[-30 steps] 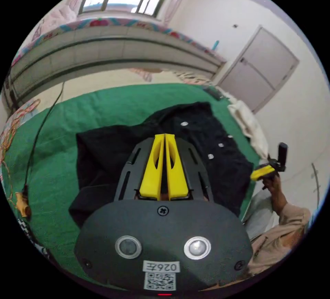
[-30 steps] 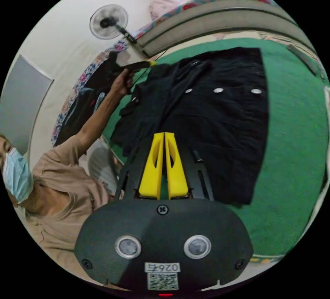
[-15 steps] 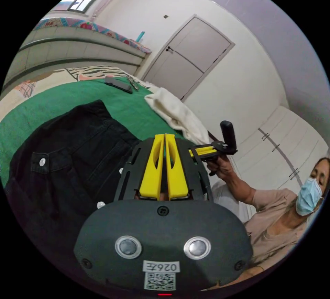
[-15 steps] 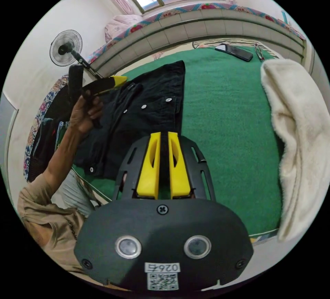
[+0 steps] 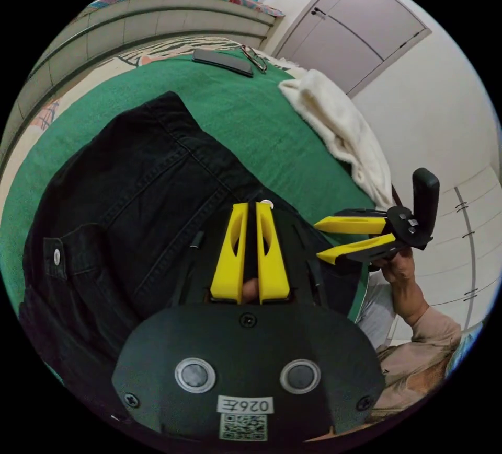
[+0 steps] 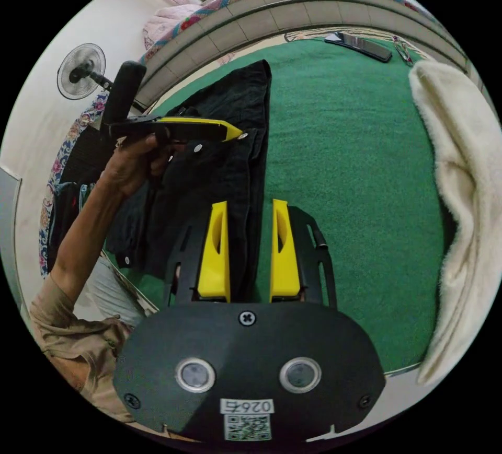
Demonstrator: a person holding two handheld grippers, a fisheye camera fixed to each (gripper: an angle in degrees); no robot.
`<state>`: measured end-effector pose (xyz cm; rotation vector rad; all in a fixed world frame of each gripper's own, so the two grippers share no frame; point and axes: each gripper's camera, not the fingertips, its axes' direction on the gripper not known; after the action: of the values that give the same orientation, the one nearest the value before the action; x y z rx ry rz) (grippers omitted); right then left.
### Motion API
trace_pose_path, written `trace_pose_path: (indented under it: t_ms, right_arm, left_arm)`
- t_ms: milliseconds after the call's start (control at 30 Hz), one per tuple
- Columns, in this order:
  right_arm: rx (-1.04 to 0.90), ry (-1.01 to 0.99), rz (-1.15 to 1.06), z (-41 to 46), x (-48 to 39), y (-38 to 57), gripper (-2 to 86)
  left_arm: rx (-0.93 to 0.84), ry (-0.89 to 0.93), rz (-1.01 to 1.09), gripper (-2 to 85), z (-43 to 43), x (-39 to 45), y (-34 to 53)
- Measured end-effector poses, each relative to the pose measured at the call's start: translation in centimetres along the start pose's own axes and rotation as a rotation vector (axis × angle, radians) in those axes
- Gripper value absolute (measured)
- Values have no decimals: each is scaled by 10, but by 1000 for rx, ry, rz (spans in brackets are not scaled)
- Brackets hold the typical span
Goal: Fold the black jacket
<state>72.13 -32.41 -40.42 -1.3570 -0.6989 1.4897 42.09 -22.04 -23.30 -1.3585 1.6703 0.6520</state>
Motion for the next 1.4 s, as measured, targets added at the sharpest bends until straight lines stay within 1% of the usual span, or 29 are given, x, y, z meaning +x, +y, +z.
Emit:
trace_pose_path:
  t_ms: [67,133,200,233,300,333,367,400,433,467,500,533,633,667,733,767,833,900,967,1000,1033,1067,1100,1133,1167,1267,1300,1400]
  right_arm:
    - [2,59,-21,1,-10,4,84]
    - [10,95,-16,1,-16,7,80]
    - [29,100,4,1,-19,11,79]
    - [38,92,18,1,-20,14,79]
    - [52,70,38,0,-20,18,84]
    - [62,49,48,-1,-21,21,89]
    - [64,32,50,-1,-21,23,94]
    - [65,23,51,-1,-22,23,98]
    - [60,-3,51,0,-24,24,106]
    - [55,-34,49,0,-27,25,114]
    - [51,-46,46,0,-29,25,109]
    - [46,-54,33,1,-35,26,100]
    - [6,-151,-5,15,-54,29,61]
    - [5,-97,-4,19,-62,30,53]
    - [1,-57,-13,22,-73,31,46]
    - [2,-74,-12,24,-79,32,45]
    - [19,-79,-29,27,-90,35,35]
    - [34,-93,-52,30,-106,38,23]
    - [80,-72,-107,33,-135,43,9]
    - [89,-58,-125,35,-143,44,5]
    - [99,-18,-166,37,-161,46,-1]
    - [104,38,-206,41,-180,48,-7]
    - [107,71,-227,44,-190,49,-8]
    - [112,146,-270,49,-210,52,-10]
    - [111,217,-315,55,-229,54,-10]
    - [113,306,-367,69,-264,60,-11]
    - [114,300,-365,71,-268,60,-11]
    - [155,186,-324,70,-285,61,-12]
  left_arm:
    - [22,58,-26,26,-1,-8,2]
    - [46,151,-78,1,-1,-21,3]
    - [60,179,-122,-4,-5,-29,5]
    - [135,132,-178,-4,-14,-30,11]
    - [241,50,-200,-2,-29,-24,16]
    - [243,13,-176,3,-32,-16,12]
    - [229,-6,-152,6,-31,-11,8]
    - [180,-52,-106,35,-26,0,-2]
    - [121,-96,-51,88,-18,11,-12]
    - [90,-120,-25,109,-12,17,-17]
    - [23,-142,41,152,1,28,-27]
    - [-14,-172,63,157,9,37,-33]
    - [-46,-263,84,162,14,52,-39]
    - [-44,-267,81,162,14,53,-39]
    - [-66,-232,58,173,13,49,-45]
    - [-70,-204,45,185,12,46,-47]
    - [-77,-75,1,231,7,39,-52]
    - [-90,-8,-2,251,6,38,-56]
    - [-107,0,-14,246,7,39,-59]
    - [-126,-34,-29,219,8,40,-62]
    - [-144,-108,-55,175,9,41,-65]
    - [-154,-155,-63,150,10,41,-65]
    - [-171,-258,-74,101,12,42,-66]
    - [-179,-325,-82,82,13,42,-66]
    - [-178,-339,-78,73,13,41,-65]
    - [-164,-312,-86,36,3,28,-59]
    - [-144,-252,-104,29,-6,18,-54]
    - [-18,-85,-151,20,-48,-5,-33]
